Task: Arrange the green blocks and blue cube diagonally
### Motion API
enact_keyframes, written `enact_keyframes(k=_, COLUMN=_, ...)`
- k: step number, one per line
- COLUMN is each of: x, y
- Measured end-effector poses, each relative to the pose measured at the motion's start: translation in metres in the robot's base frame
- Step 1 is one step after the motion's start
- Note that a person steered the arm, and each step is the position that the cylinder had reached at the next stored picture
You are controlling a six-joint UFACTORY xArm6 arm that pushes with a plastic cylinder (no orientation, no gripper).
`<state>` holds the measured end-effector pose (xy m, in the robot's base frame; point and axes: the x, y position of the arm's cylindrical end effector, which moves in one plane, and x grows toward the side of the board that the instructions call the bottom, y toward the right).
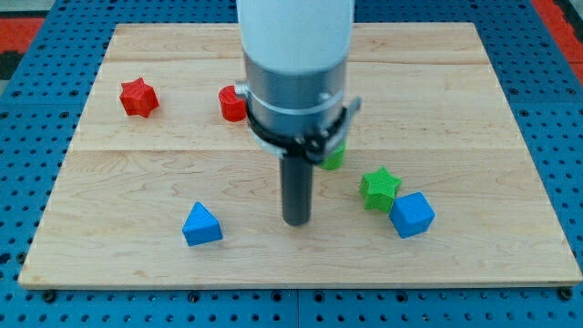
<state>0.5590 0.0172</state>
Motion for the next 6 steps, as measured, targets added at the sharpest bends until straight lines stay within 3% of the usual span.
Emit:
enact_keyframes(k=2, x=0.058, y=0.136)
enact_keyframes(k=4, x=0.027, y=0.164)
enact_keyframes(k=6, x=0.000, y=0.122)
